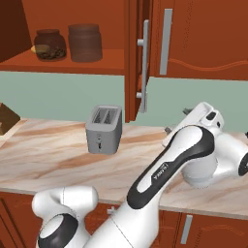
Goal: Pick the jar and jar from the dining table and place them in the open cabinet. Close the cabinet after placing the objects.
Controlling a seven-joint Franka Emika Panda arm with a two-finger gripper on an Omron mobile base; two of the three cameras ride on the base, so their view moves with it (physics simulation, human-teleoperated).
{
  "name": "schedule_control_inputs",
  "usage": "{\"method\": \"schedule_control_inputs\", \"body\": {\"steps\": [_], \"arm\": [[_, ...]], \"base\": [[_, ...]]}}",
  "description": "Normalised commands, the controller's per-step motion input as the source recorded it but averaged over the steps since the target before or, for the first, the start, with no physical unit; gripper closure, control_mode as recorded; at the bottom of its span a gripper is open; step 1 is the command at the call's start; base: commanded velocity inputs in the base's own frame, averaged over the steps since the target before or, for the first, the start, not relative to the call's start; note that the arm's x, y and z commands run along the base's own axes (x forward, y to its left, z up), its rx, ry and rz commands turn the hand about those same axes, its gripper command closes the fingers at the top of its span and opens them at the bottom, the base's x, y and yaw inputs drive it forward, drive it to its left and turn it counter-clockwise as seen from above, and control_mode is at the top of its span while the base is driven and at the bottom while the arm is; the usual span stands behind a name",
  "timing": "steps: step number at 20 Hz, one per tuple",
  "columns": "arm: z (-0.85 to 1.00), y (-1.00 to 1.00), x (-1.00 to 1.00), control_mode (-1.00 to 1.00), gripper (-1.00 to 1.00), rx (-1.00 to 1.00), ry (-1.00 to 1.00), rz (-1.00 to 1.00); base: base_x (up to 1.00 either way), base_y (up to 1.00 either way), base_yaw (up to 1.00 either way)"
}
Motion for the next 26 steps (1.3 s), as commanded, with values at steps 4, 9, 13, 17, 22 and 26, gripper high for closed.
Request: {"method": "schedule_control_inputs", "body": {"steps": [4,9,13,17,22,26], "arm": [[0.12,0.0,0.18,-1.0,-1.0,0.0,-0.17,0.17],[0.25,0.07,0.24,-1.0,-1.0,0.0,-0.09,0.1],[0.19,0.25,0.15,-1.0,-1.0,-0.04,-0.02,0.06],[0.0,0.08,0.1,-1.0,-1.0,-0.01,-0.05,0.09],[0.04,0.16,0.21,-1.0,-1.0,0.0,-0.02,0.11],[0.14,0.44,0.23,-1.0,-1.0,0.0,0.0,0.04]], "base": [[0.0,0.0,0.0],[0.0,0.0,0.0],[0.0,0.0,0.0],[0.0,0.0,0.0],[0.0,0.0,0.0],[0.0,0.0,0.0]]}}
